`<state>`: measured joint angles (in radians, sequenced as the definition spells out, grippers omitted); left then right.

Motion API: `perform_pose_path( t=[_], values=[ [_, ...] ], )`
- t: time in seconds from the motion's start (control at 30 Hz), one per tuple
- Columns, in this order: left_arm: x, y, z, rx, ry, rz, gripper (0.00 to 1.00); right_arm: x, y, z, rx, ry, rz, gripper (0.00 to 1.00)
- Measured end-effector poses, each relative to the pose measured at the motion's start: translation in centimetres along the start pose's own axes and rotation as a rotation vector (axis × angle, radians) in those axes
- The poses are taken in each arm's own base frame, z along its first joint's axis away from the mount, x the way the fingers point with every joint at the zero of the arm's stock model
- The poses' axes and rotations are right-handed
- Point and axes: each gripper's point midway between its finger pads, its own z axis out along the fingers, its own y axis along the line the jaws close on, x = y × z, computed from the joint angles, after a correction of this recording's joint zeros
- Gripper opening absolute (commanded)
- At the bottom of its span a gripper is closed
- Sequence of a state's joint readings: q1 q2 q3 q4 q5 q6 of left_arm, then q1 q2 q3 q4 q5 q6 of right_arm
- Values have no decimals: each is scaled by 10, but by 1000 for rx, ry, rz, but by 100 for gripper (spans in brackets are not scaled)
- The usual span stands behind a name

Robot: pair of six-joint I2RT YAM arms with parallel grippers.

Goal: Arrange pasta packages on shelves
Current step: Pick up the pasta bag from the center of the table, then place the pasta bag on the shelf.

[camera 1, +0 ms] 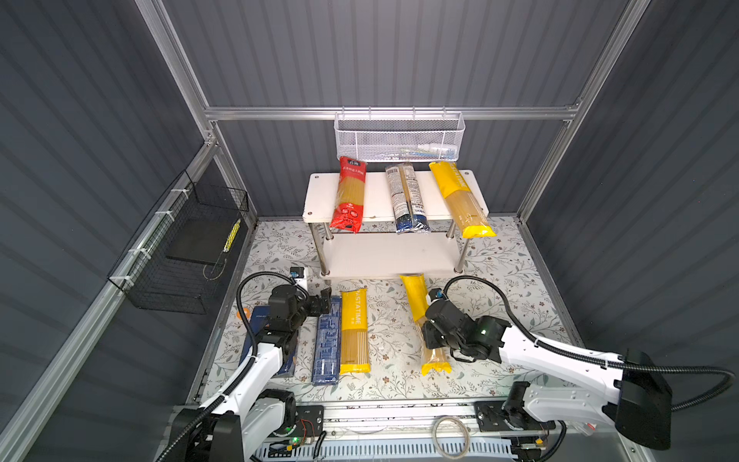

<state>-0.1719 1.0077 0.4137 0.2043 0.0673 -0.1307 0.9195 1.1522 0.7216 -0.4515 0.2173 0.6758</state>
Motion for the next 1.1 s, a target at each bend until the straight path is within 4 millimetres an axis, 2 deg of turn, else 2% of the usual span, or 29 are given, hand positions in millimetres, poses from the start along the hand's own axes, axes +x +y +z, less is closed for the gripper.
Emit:
perform_pose_path(
  t=[0.2, 0.47, 0.8, 1.1],
  values=[
    [0, 0, 0, 0, 0, 0, 99, -13, -31, -11, 47, -34, 32, 28],
    [0, 0, 0, 0, 0, 0, 99, -33, -63, -8, 107, -40, 44, 29],
    [0, 0, 0, 0, 0, 0, 99, -77, -67, 9, 132, -39, 13, 28],
    [0, 0, 0, 0, 0, 0, 99, -110, -81, 26, 182, -86, 43, 30]
  ],
)
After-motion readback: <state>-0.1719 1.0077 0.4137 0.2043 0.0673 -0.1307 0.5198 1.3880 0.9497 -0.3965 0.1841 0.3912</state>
